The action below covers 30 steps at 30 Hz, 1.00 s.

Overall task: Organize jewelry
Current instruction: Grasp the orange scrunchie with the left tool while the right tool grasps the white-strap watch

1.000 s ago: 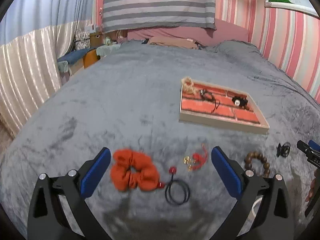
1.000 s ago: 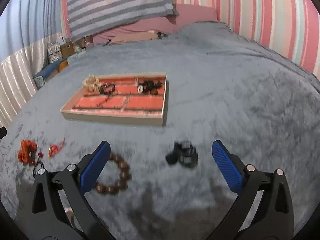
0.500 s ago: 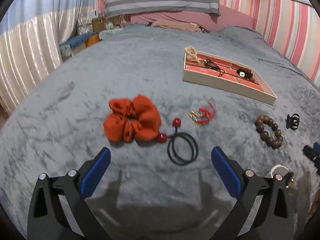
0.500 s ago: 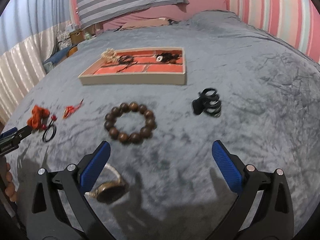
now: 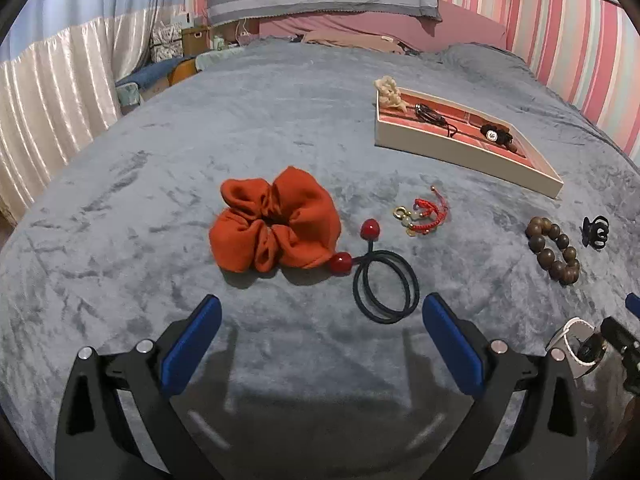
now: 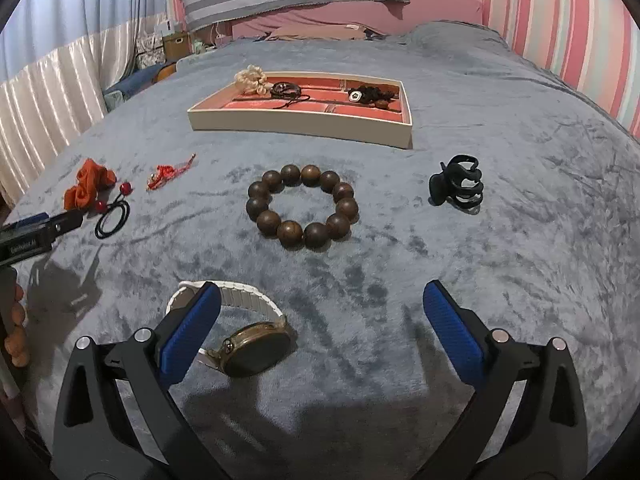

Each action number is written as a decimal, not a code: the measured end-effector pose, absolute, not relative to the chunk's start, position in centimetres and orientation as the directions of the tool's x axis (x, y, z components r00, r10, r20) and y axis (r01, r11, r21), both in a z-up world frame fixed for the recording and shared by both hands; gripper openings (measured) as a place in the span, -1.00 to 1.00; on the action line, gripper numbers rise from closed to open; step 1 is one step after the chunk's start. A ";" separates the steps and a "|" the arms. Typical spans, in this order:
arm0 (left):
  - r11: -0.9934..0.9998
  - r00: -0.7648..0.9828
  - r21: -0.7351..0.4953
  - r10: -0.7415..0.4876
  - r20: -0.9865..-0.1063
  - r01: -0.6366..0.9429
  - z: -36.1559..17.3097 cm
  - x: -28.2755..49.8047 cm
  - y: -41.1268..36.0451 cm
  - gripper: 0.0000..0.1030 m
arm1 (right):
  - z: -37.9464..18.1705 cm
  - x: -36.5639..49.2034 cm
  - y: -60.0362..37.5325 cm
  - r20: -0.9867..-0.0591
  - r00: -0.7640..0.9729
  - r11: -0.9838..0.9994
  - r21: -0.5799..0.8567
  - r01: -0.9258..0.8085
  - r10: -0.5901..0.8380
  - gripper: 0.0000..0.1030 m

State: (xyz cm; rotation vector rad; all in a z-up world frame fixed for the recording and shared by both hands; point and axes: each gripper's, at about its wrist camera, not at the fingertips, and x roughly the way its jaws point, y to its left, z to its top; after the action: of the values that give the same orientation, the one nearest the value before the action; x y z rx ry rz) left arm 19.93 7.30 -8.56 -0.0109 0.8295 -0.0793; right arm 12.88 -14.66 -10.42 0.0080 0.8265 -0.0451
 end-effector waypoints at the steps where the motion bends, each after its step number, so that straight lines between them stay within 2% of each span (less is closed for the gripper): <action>1: 0.997 0.669 -0.045 -0.080 -0.739 0.070 -8.7 20.0 7.2 0.91 | -10.6 12.9 -14.5 -0.739 0.672 0.999 -0.016 0.040 -0.039 0.88; 14: 0.999 0.682 0.024 0.001 -0.732 0.024 -8.6 21.7 8.7 0.91 | -12.7 13.8 -13.9 -0.782 0.623 1.000 0.003 0.008 -0.002 0.62; 19: 0.999 0.681 0.006 0.028 -0.731 -0.034 -8.8 23.5 10.6 0.90 | -13.4 14.3 -13.3 -0.794 0.607 1.000 0.009 -0.016 0.017 0.43; 28: 0.999 0.667 0.036 0.038 -0.744 -0.017 -9.8 25.7 10.8 0.89 | -13.8 15.0 -12.3 -0.806 0.590 0.999 0.024 -0.047 0.047 0.00; 30: 1.000 0.667 0.026 0.028 -0.744 -0.013 -9.8 26.3 11.2 0.79 | -13.8 15.0 -12.2 -0.806 0.589 0.998 0.028 -0.054 0.054 -0.07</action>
State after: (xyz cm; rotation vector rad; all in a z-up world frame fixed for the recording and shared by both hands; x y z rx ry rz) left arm 26.34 11.17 -9.78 0.0193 0.8400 0.0230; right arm 15.03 -12.16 -13.83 0.0000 0.9388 0.0631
